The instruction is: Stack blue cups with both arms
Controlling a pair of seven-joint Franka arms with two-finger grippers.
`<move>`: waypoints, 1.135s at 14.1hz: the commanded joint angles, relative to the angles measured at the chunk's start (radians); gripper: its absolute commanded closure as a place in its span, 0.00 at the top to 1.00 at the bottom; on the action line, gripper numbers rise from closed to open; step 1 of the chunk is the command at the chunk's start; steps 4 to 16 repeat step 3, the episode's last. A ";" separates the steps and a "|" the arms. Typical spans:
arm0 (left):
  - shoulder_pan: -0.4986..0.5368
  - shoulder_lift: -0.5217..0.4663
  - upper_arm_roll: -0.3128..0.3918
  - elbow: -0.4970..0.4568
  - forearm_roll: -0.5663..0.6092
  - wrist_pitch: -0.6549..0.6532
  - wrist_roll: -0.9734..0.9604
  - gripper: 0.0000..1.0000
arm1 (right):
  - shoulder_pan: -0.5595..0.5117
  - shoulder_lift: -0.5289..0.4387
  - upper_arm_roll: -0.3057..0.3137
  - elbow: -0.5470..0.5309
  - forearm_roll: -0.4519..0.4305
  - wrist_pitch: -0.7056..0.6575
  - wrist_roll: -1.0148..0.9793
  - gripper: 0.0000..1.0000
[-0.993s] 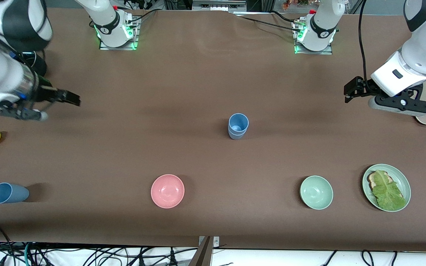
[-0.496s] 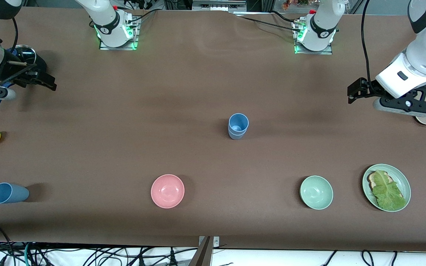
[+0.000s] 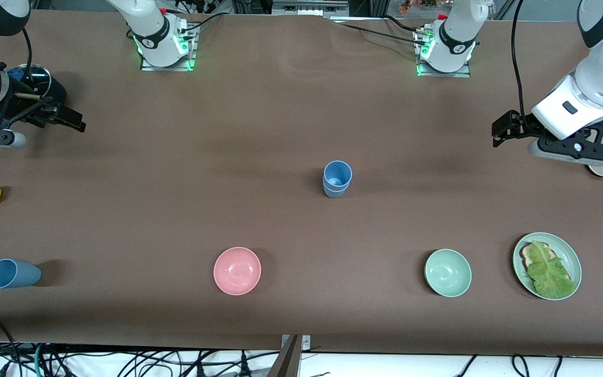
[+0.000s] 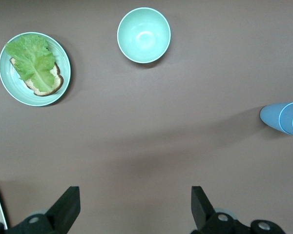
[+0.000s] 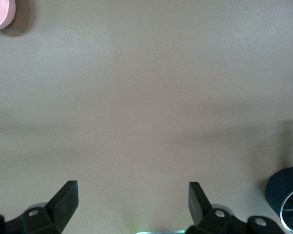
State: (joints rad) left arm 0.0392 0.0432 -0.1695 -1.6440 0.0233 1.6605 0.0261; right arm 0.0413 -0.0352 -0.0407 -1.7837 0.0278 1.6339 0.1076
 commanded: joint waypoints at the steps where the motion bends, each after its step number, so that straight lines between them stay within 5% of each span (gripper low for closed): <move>1: -0.001 -0.008 0.001 -0.005 0.015 -0.002 -0.003 1.00 | -0.008 0.008 0.004 0.023 0.017 -0.011 -0.006 1.00; 16: -0.001 -0.005 -0.001 -0.005 0.015 -0.002 -0.003 1.00 | -0.008 0.008 0.004 0.023 0.017 -0.019 -0.003 1.00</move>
